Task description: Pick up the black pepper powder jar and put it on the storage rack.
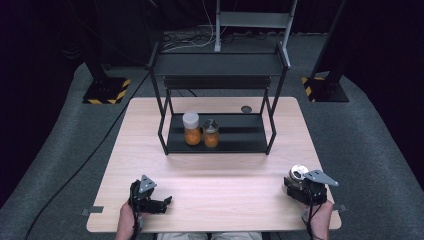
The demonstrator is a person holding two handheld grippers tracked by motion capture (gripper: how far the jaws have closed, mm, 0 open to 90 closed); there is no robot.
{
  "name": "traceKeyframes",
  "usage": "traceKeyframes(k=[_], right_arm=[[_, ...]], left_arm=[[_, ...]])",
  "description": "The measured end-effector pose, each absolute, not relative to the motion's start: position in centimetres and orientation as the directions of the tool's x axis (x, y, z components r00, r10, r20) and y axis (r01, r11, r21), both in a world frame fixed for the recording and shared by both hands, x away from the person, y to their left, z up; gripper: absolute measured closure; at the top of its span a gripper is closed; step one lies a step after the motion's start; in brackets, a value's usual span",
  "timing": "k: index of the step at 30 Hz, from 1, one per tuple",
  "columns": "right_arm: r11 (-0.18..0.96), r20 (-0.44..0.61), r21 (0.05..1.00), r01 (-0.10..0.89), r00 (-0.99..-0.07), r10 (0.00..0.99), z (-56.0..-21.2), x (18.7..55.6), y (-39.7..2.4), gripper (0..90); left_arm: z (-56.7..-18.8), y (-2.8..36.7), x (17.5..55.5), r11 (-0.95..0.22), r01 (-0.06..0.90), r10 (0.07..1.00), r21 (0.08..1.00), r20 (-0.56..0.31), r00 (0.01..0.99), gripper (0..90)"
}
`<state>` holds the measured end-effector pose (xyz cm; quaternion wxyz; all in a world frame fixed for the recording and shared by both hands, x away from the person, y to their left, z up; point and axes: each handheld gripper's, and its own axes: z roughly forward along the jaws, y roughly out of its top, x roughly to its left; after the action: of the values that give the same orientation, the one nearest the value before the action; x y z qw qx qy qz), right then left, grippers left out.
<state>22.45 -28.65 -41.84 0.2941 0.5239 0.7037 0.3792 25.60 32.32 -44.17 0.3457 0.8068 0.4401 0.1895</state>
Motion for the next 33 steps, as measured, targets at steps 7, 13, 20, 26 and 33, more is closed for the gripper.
traceKeyframes(k=[7,13,20,26,33], right_arm=[[0.169,-0.017,0.846,0.506,-0.292,0.956,-41.6,22.4,-28.5,30.3],[0.18,-0.023,0.847,0.5,-0.305,0.952,-41.4,22.4,-28.3,30.3],[0.195,-0.03,0.852,0.486,-0.326,0.945,-41.1,22.5,-27.9,30.3],[0.216,-0.043,0.849,0.483,-0.344,0.938,-40.9,22.8,-27.4,30.3],[0.235,-0.054,0.847,0.476,-0.362,0.931,-40.6,23.1,-26.9,30.4]], left_arm=[[-44.2,32.3,25.6,-0.371,0.579,0.842,0.726,0.0,0.54,1.7],[-44.2,32.3,25.6,-0.371,0.579,0.842,0.726,0.0,0.539,1.7],[-44.2,32.3,25.6,-0.371,0.579,0.842,0.726,0.0,0.539,1.7],[-44.2,32.3,25.6,-0.373,0.579,0.841,0.725,0.001,0.54,1.7],[-44.2,32.3,25.6,-0.371,0.579,0.842,0.726,0.0,0.539,1.7]])
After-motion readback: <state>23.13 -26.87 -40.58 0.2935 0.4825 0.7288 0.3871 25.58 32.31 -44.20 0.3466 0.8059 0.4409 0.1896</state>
